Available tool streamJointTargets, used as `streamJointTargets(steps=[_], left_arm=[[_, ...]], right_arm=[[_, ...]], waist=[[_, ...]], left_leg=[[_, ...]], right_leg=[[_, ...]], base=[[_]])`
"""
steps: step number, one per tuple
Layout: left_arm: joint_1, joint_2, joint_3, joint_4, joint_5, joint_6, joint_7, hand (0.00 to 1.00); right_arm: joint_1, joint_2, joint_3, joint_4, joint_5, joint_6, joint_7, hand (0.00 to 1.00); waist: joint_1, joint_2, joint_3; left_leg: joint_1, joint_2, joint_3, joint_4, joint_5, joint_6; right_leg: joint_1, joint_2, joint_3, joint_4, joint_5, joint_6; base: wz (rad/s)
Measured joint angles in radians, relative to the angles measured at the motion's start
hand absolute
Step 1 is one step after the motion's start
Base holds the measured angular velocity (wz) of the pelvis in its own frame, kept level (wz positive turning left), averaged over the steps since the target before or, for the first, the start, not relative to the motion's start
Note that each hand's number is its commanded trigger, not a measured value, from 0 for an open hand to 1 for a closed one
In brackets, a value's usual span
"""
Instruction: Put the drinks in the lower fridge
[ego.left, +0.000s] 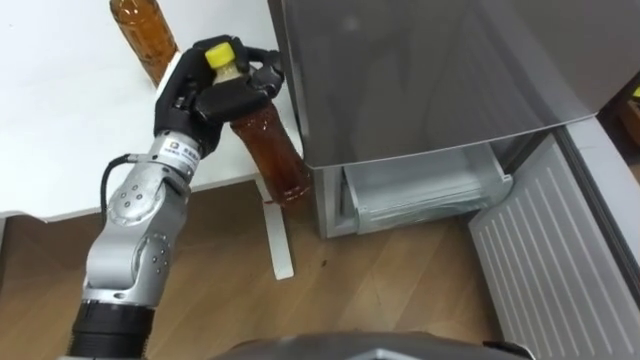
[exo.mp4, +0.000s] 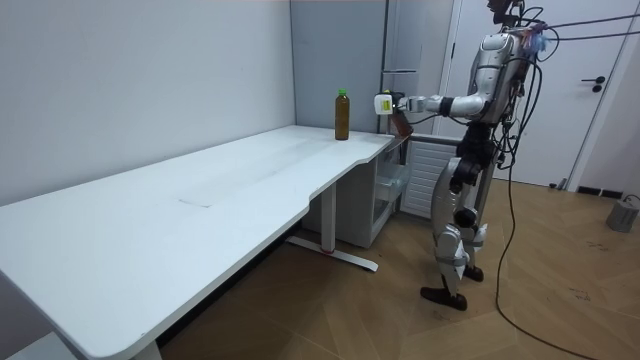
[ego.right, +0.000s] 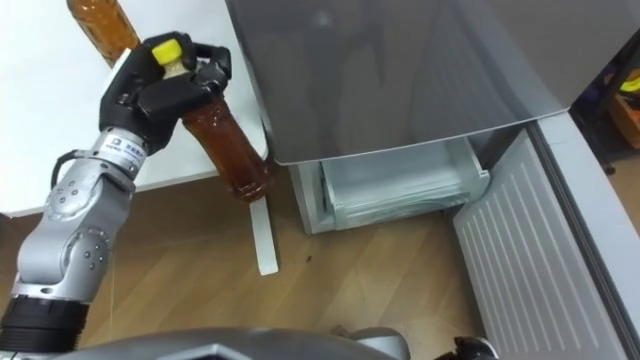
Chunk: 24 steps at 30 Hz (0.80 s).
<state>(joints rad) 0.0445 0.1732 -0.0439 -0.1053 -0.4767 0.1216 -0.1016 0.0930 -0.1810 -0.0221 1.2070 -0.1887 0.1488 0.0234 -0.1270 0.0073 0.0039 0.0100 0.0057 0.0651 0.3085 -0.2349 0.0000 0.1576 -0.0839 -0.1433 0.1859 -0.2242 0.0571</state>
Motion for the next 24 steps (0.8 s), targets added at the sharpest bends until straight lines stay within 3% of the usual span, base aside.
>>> streamJointTargets(steps=[5, 10, 16, 21, 24], left_arm=[[0.0, -0.005, -0.001, -0.013, -0.04, 0.0, 0.0, 1.0], [0.0, -0.003, -0.027, -0.069, -0.039, 0.0, -0.001, 1.0], [0.0, 0.002, -0.067, -0.114, -0.039, -0.008, -0.032, 1.0], [0.0, 0.004, -0.087, -0.114, -0.039, -0.009, -0.055, 1.0], [0.0, 0.006, -0.101, -0.114, -0.039, -0.015, -0.056, 1.0]], right_arm=[[-0.002, 0.0, 0.0, -0.001, 0.1, -0.007, -0.013, 0.0], [-0.012, -0.001, 0.008, -0.006, 0.13, -0.012, -0.011, 0.0], [-0.03, -0.006, 0.072, -0.037, 0.141, -0.048, -0.023, 0.0], [-0.041, 0.008, 0.091, -0.099, 0.188, -0.1, -0.014, 0.0], [-0.047, 0.018, 0.131, -0.16, 0.196, -0.105, 0.017, 0.0]], waist=[[0.002, 0.006, -0.004], [0.021, 0.004, -0.0022], [0.045, 0.001, 0.0054], [0.052, -0.001, 0.0066], [0.065, -0.002, 0.0055]], left_leg=[[0.0, 0.0, -0.001, 0.001, 0.0, 0.0], [0.001, 0.0, 0.0, -0.002, 0.0, 0.0], [0.0, 0.0, -0.002, -0.006, 0.0, 0.0], [-0.005, -0.001, -0.014, -0.005, 0.001, 0.0], [-0.006, -0.001, -0.015, -0.004, 0.004, -0.001]], right_leg=[[0.001, 0.0, 0.0, 0.001, 0.001, -0.001], [0.003, 0.0, 0.002, 0.002, 0.001, -0.002], [0.006, 0.0, 0.001, 0.003, 0.001, -0.002], [0.007, 0.0, -0.015, 0.001, 0.001, -0.002], [0.002, 0.0, -0.023, 0.0, 0.001, -0.002]], base=[[0.0], [0.0], [0.0], [0.06], [0.05]])
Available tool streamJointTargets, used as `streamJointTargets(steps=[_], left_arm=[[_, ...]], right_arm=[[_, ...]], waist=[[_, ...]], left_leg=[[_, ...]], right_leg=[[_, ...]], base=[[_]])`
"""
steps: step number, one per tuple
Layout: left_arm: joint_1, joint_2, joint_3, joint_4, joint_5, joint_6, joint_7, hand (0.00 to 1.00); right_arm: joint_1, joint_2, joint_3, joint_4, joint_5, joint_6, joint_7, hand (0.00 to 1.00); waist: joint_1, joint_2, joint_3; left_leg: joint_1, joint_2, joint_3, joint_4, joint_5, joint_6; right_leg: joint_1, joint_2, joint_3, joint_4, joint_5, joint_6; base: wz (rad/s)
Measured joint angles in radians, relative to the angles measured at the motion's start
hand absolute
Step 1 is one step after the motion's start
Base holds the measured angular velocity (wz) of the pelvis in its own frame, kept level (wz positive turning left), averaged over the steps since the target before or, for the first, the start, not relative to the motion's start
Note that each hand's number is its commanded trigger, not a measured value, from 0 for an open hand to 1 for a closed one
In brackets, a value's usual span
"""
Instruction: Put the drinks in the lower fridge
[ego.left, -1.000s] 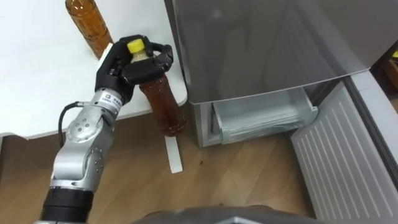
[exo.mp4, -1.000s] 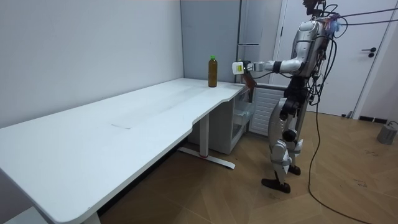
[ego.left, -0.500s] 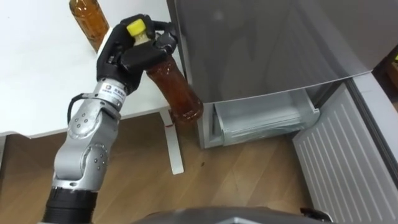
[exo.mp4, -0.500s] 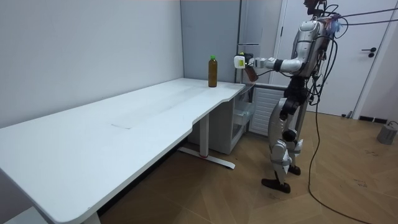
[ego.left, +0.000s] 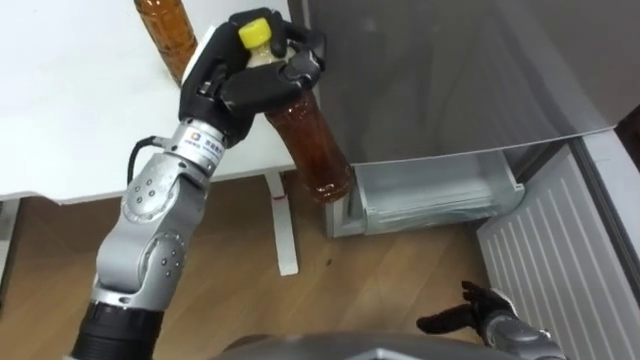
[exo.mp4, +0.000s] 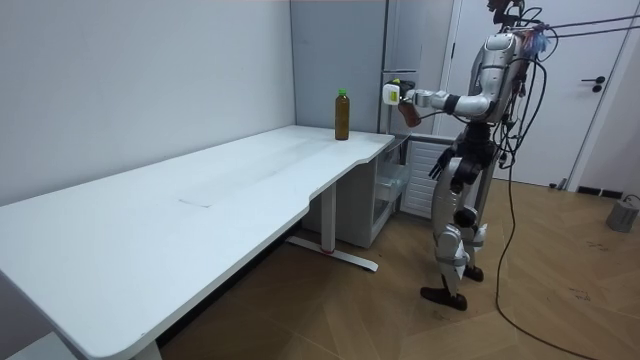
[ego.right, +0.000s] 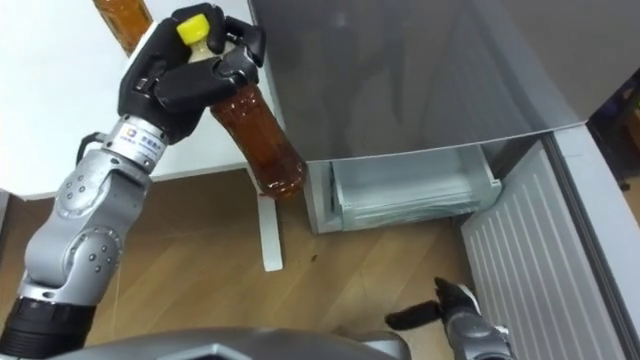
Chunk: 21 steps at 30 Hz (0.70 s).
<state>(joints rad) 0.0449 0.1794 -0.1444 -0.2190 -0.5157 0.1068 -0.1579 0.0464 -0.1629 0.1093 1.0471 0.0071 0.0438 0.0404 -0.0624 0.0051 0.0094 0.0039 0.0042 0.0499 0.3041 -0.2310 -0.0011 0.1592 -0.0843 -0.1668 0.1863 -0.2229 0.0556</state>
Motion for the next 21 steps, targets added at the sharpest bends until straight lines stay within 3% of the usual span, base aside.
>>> streamJointTargets(steps=[8, 12, 21], left_arm=[[0.007, 0.013, -0.006, 0.0, 0.0, -0.001, -0.007, 1.0], [0.028, 0.019, -0.009, 0.0, 0.061, -0.004, -0.02, 1.0], [0.045, 0.016, -0.015, 0.0, 0.122, -0.004, -0.069, 1.0]], right_arm=[[0.002, 0.012, 0.006, -0.163, -0.027, -0.012, 0.082, 0.0], [0.019, 0.015, 0.008, -0.297, -0.057, -0.018, 0.128, 0.0], [0.021, 0.016, 0.068, -0.42, -0.096, -0.021, 0.271, 0.0]], waist=[[0.019, -0.009, -0.003], [0.015, -0.01, -0.0036], [0.017, -0.011, -0.0033]], left_leg=[[0.007, -0.003, -0.01, -0.01, 0.005, -0.001], [0.017, -0.003, -0.012, -0.013, 0.006, -0.001], [0.005, -0.002, -0.015, 0.0, 0.007, -0.002]], right_leg=[[0.007, -0.003, -0.026, -0.001, 0.0, 0.0], [0.017, -0.003, -0.034, -0.001, 0.0, 0.0], [0.014, -0.003, -0.042, 0.0, 0.0, 0.0]], base=[[0.05], [0.0], [0.0]])
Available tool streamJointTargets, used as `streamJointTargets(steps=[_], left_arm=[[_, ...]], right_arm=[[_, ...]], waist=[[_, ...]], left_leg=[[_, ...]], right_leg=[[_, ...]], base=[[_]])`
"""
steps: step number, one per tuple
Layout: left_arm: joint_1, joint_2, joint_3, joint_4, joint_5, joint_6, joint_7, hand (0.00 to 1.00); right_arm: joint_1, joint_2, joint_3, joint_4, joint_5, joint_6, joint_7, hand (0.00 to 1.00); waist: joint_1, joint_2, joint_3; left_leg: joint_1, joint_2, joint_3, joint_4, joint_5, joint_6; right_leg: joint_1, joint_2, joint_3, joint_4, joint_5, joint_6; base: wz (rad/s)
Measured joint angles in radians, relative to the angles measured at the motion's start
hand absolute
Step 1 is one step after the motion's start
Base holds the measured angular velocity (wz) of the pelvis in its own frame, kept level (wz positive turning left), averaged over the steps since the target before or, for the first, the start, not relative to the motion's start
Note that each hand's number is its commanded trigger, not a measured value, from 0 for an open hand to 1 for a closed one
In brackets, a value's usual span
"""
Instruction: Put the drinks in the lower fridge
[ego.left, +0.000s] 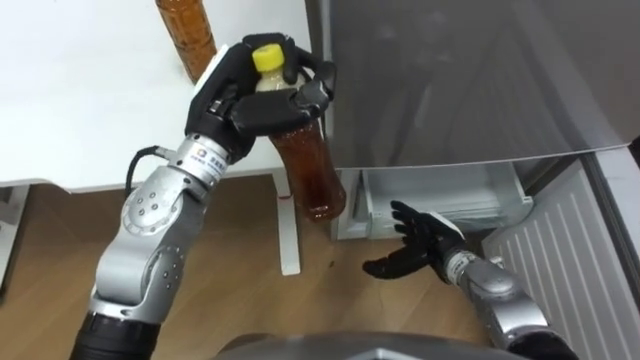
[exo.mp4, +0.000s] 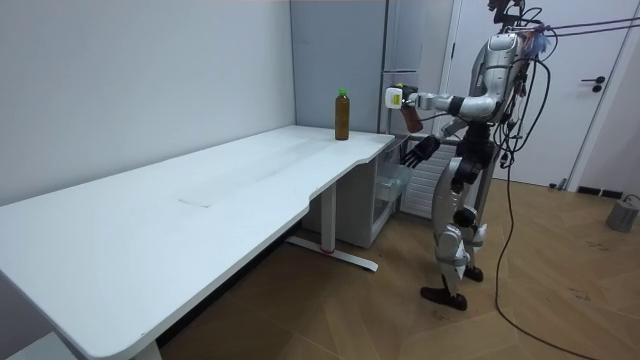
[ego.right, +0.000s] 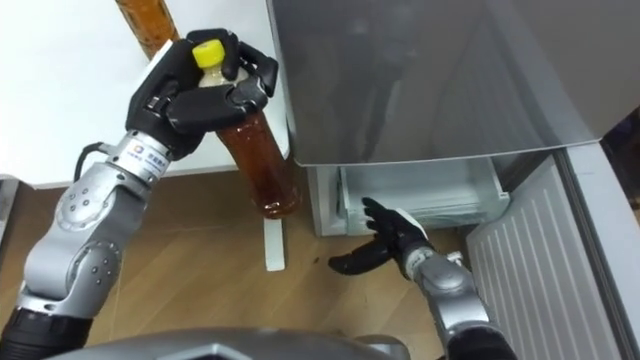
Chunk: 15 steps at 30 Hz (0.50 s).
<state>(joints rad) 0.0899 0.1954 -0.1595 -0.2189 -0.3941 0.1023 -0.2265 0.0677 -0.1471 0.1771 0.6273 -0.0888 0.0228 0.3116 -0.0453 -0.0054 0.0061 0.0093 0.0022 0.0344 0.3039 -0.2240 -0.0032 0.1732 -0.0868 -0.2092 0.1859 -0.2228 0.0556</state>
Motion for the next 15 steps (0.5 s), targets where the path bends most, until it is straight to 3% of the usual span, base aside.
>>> streamJointTargets(steps=[7, 10, 13, 15], left_arm=[[0.001, -0.003, -0.003, 0.0, 0.018, 0.0, -0.056, 1.0], [0.007, -0.003, -0.005, 0.0, 0.098, -0.003, -0.071, 1.0], [0.031, 0.011, -0.005, 0.0, 0.117, -0.003, -0.074, 1.0], [0.045, 0.019, -0.003, 0.0, 0.117, -0.002, -0.084, 1.0]], right_arm=[[0.003, -0.022, 0.035, -0.152, -0.012, 0.002, 0.127, 0.0], [0.011, -0.02, 0.036, -0.21, -0.032, 0.005, 0.183, 0.0], [0.01, -0.021, 0.035, -0.216, -0.03, 0.007, 0.236, 0.0], [0.01, -0.025, 0.036, -0.218, -0.03, 0.024, 0.278, 0.0]], waist=[[0.009, -0.006, 0.0006], [0.019, -0.015, 0.0033], [0.022, -0.026, 0.0095], [0.031, -0.033, 0.009]], left_leg=[[-0.014, 0.0, -0.005, 0.002, 0.001, 0.001], [-0.014, 0.0, -0.009, 0.005, 0.001, 0.001], [-0.016, 0.0, -0.013, 0.001, 0.002, 0.0], [-0.017, 0.0, -0.012, 0.002, 0.002, 0.0]], right_leg=[[-0.01, 0.0, -0.009, 0.006, 0.001, -0.002], [-0.01, 0.0, -0.012, 0.006, 0.001, -0.002], [-0.015, 0.001, -0.013, 0.005, 0.001, -0.002], [-0.015, 0.001, -0.012, 0.005, 0.001, -0.002]], base=[[0.02], [0.0], [0.01], [0.0]])
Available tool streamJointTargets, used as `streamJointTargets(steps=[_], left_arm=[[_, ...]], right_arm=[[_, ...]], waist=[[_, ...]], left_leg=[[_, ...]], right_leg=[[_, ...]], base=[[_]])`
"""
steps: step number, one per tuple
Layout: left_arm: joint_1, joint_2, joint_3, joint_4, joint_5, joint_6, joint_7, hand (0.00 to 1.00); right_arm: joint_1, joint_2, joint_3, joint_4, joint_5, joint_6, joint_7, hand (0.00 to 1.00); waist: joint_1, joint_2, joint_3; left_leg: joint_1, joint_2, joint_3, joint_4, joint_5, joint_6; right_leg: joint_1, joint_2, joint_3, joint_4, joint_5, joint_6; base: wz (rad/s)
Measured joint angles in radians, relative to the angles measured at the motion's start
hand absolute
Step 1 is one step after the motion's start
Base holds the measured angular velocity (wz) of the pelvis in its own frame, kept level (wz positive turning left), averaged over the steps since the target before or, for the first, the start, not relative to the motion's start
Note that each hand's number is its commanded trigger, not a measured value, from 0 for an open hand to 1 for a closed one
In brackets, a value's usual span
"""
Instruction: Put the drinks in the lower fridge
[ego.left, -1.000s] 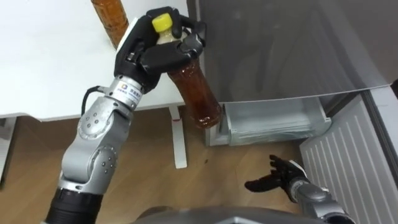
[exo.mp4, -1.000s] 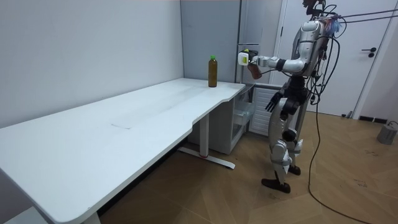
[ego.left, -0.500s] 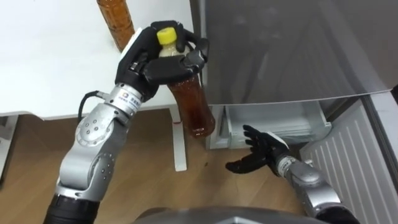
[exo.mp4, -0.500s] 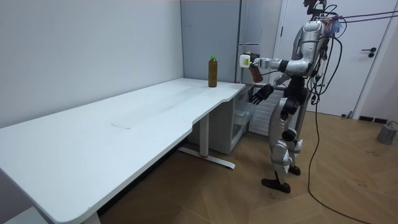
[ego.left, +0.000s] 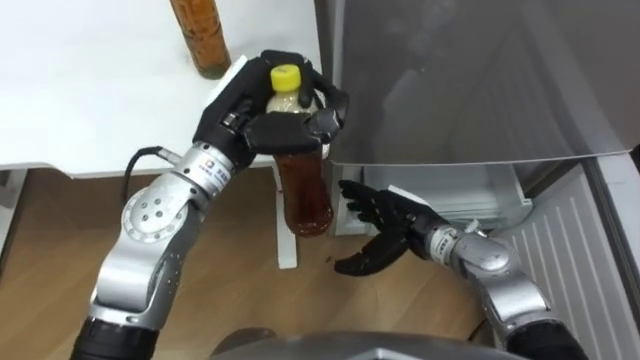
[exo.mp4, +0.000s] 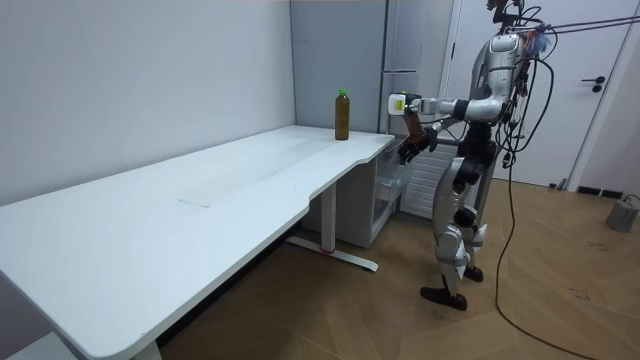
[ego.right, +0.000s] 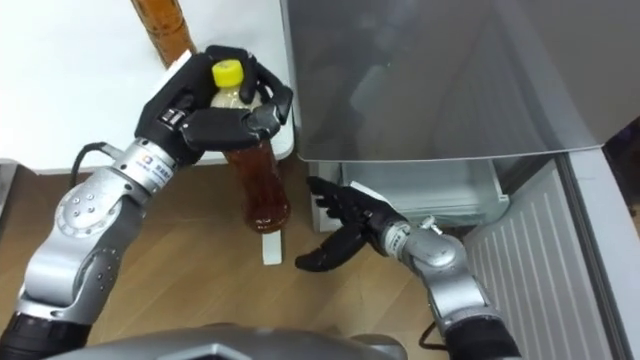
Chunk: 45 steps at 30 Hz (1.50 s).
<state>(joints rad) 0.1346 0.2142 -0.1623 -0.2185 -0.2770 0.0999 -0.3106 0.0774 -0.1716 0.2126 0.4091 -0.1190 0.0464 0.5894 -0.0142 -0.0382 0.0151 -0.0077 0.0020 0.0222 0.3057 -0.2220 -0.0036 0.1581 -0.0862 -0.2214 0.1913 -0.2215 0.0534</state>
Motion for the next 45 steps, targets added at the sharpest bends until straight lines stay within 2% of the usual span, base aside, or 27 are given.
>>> streamJointTargets(steps=[3, 6, 13, 16, 28, 33, 37, 38, 39, 45], left_arm=[[0.004, 0.0, 0.0, 0.0, -0.003, 0.0, -0.025, 1.0], [0.004, 0.0, -0.001, 0.0, -0.003, 0.0, -0.035, 1.0], [0.005, 0.0, -0.004, 0.0, -0.003, 0.0, -0.036, 1.0], [0.005, 0.0, -0.014, 0.0, -0.003, 0.0, -0.04, 1.0], [0.005, -0.001, -0.064, 0.009, 0.0, 0.0, -0.089, 1.0], [0.005, 0.015, -0.11, 0.014, 0.0, 0.0, -0.087, 1.0], [0.005, 0.022, -0.134, 0.014, -0.002, 0.0, -0.087, 1.0], [0.005, 0.022, -0.138, 0.014, -0.002, 0.0, -0.089, 1.0], [0.005, 0.022, -0.146, 0.014, -0.002, 0.0, -0.094, 1.0], [0.005, 0.03, -0.169, 0.017, -0.001, 0.0, -0.094, 1.0]], right_arm=[[0.0, -0.01, 0.001, -0.022, 0.006, 0.021, 0.076, 0.0], [0.0, -0.027, 0.002, -0.068, 0.02, 0.022, 0.13, 0.0], [-0.001, -0.039, 0.002, -0.157, 0.084, 0.044, 0.204, 0.0], [0.0, -0.044, 0.01, -0.185, 0.09, 0.064, 0.226, 0.0], [0.001, -0.031, 0.042, -0.242, 0.177, 0.082, 0.295, 0.0], [0.01, -0.065, 0.079, -0.208, 0.296, 0.092, 0.289, 0.0], [0.023, -0.062, 0.085, -0.189, 0.38, 0.1, 0.28, 0.0], [0.023, -0.062, 0.089, -0.189, 0.388, 0.1, 0.277, 0.59], [0.023, -0.058, 0.093, -0.19, 0.403, 0.1, 0.272, 1.0], [0.025, -0.06, 0.121, -0.189, 0.429, 0.1, 0.253, 1.0]], waist=[[0.013, -0.006, 0.0], [0.022, -0.006, 0.0], [0.024, -0.004, 0.001], [0.027, -0.001, 0.003], [0.031, 0.001, 0.0034], [0.034, 0.007, 0.0044], [0.034, 0.016, 0.0026], [0.034, 0.017, 0.0021], [0.036, 0.018, 0.0018], [0.037, 0.017, 0.0019]], left_leg=[[0.0, 0.0, 0.0, 0.002, 0.0, 0.0], [0.0, -0.001, 0.001, 0.002, 0.0, 0.0], [-0.004, 0.0, 0.001, 0.005, -0.001, 0.0], [-0.007, 0.0, 0.0, 0.002, -0.001, 0.001], [-0.018, -0.001, -0.018, 0.016, 0.0, 0.0], [-0.02, -0.002, -0.023, 0.017, 0.0, 0.0], [-0.019, -0.001, -0.023, 0.017, 0.0, 0.0], [-0.018, -0.001, -0.023, 0.016, 0.0, 0.0], [-0.018, -0.001, -0.023, 0.015, 0.001, 0.0], [-0.018, -0.002, -0.023, 0.013, 0.003, 0.0]], right_leg=[[0.001, -0.001, 0.0, 0.0, 0.0, 0.0], [0.001, -0.001, -0.001, -0.001, 0.0, 0.0], [0.001, -0.001, -0.003, -0.001, 0.0, 0.0], [0.0, -0.001, -0.003, 0.001, 0.0, 0.0], [-0.004, 0.001, -0.004, 0.011, 0.0, 0.0], [-0.002, 0.001, -0.012, 0.011, 0.0, 0.0], [0.0, 0.001, -0.02, 0.011, 0.0, 0.0], [0.0, 0.001, -0.019, 0.011, 0.0, 0.0], [0.0, 0.001, -0.017, 0.011, 0.0, 0.0], [0.001, 0.001, -0.017, 0.012, 0.0, 0.0]], base=[[0.0], [0.0], [0.0], [0.0], [0.04], [0.02], [0.0], [0.0], [0.0], [0.0]])
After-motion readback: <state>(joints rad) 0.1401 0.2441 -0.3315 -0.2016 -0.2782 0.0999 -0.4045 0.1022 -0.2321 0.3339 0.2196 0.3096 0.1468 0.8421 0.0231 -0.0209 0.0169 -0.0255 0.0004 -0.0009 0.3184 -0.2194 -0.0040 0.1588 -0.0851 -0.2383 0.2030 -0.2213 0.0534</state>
